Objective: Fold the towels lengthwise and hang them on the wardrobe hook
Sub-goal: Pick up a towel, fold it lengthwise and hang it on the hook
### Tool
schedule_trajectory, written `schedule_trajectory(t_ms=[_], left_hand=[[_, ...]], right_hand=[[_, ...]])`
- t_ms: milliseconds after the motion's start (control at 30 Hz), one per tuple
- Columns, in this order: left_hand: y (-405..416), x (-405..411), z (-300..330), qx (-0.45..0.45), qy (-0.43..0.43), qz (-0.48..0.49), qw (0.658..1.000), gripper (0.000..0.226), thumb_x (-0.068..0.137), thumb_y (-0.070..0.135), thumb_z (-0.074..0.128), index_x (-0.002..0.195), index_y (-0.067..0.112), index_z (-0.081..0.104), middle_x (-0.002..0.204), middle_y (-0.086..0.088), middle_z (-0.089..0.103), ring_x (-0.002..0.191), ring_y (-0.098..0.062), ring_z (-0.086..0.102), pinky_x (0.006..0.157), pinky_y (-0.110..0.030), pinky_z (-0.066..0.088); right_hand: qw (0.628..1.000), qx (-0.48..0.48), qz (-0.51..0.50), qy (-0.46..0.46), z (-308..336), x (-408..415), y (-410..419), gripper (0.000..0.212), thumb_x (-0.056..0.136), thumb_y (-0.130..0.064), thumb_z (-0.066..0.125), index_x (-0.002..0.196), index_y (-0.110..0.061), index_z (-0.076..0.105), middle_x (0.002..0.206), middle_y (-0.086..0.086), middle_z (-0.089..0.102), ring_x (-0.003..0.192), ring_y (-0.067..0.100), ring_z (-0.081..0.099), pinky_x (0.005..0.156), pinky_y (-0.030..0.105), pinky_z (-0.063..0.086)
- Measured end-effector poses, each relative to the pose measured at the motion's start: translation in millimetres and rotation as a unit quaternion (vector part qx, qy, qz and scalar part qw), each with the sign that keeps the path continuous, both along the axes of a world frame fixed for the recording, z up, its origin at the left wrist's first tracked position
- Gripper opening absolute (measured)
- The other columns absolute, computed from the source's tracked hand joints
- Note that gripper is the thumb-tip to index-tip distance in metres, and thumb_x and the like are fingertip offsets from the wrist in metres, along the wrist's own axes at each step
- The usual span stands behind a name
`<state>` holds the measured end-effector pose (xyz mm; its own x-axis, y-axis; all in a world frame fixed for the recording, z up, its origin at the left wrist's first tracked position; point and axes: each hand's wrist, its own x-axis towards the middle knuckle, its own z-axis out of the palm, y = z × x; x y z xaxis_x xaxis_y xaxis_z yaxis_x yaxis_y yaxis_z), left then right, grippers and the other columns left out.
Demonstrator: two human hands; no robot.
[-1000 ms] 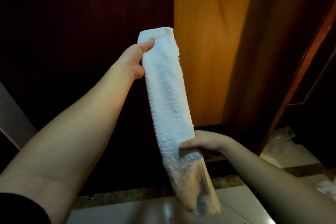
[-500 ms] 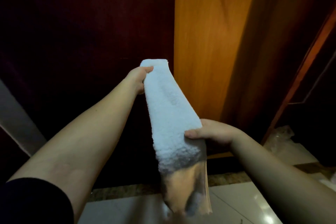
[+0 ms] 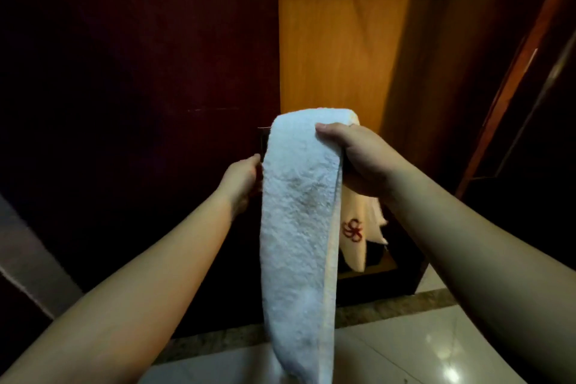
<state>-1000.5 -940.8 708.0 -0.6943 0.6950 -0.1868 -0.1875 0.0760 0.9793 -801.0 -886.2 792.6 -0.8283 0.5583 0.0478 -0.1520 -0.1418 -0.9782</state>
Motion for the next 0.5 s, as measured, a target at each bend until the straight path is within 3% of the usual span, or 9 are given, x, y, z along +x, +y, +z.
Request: schedule_trajectory(t_ms=[33, 133, 233, 333, 367, 433, 500], left_hand=[[-1, 8, 3, 0.033, 0.033, 0.036, 0.998, 0.024, 0.101, 0.026, 0.051, 0.099, 0.007, 0.066, 0.084, -0.008, 0.064, 0.065, -0.019, 0.059, 0.060, -0.029, 0.046], [-18, 40, 11, 0.108, 0.186, 0.099, 0.972, 0.019, 0.097, 0.038, 0.050, 0.091, 0.025, 0.062, 0.094, 0.003, 0.066, 0.091, -0.017, 0.063, 0.083, -0.036, 0.049], [-30, 77, 14, 0.154, 0.273, 0.001, 0.950, 0.033, 0.092, 0.046, 0.057, 0.121, 0.031, 0.058, 0.127, 0.001, 0.059, 0.116, -0.011, 0.057, 0.101, -0.033, 0.046], [-28, 103, 14, 0.069, 0.360, -0.069, 0.928, 0.070, 0.092, 0.037, 0.064, 0.152, 0.024, 0.030, 0.153, 0.007, 0.034, 0.136, -0.007, 0.038, 0.111, -0.031, 0.037], [-23, 106, 12, 0.050, 0.376, -0.066, 0.923, 0.078, 0.090, 0.038, 0.065, 0.154, 0.027, 0.022, 0.156, 0.011, 0.028, 0.140, -0.008, 0.035, 0.112, -0.036, 0.038], [-15, 106, 13, 0.022, 0.394, -0.053, 0.918, 0.083, 0.088, 0.039, 0.065, 0.155, 0.033, 0.016, 0.157, 0.013, 0.028, 0.141, -0.012, 0.036, 0.109, -0.042, 0.043], [-6, 103, 14, 0.003, 0.417, -0.040, 0.908, 0.070, 0.091, 0.036, 0.060, 0.152, 0.031, 0.026, 0.150, 0.011, 0.041, 0.134, -0.012, 0.045, 0.102, -0.039, 0.048]], right_hand=[[1.000, 0.022, -0.018, -0.010, 3, -2, 2, 0.023, 0.102, -0.020, 0.049, 0.107, -0.003, 0.065, 0.091, 0.010, 0.075, 0.086, 0.020, 0.072, 0.084, 0.035, 0.056], [0.989, 0.095, -0.107, -0.041, 8, -11, 10, 0.027, 0.100, -0.025, 0.055, 0.105, -0.002, 0.066, 0.094, 0.013, 0.073, 0.091, 0.028, 0.070, 0.098, 0.049, 0.051], [0.977, 0.121, -0.167, -0.043, 17, -21, 11, 0.030, 0.097, -0.033, 0.058, 0.094, -0.004, 0.065, 0.081, 0.011, 0.069, 0.080, 0.029, 0.068, 0.081, 0.044, 0.053], [0.964, 0.158, -0.205, -0.056, 27, -30, 11, 0.040, 0.088, -0.050, 0.059, 0.083, -0.010, 0.062, 0.074, 0.006, 0.061, 0.073, 0.023, 0.059, 0.072, 0.039, 0.047], [0.959, 0.174, -0.214, -0.064, 29, -32, 11, 0.043, 0.087, -0.053, 0.057, 0.087, -0.010, 0.064, 0.082, 0.007, 0.063, 0.079, 0.022, 0.061, 0.075, 0.040, 0.050], [0.954, 0.185, -0.222, -0.084, 34, -37, 10, 0.055, 0.092, -0.055, 0.053, 0.114, -0.006, 0.064, 0.111, 0.010, 0.066, 0.105, 0.024, 0.063, 0.096, 0.045, 0.052], [0.949, 0.193, -0.226, -0.104, 40, -38, 8, 0.066, 0.093, -0.058, 0.051, 0.131, -0.005, 0.056, 0.128, 0.012, 0.061, 0.119, 0.028, 0.057, 0.105, 0.048, 0.046]])
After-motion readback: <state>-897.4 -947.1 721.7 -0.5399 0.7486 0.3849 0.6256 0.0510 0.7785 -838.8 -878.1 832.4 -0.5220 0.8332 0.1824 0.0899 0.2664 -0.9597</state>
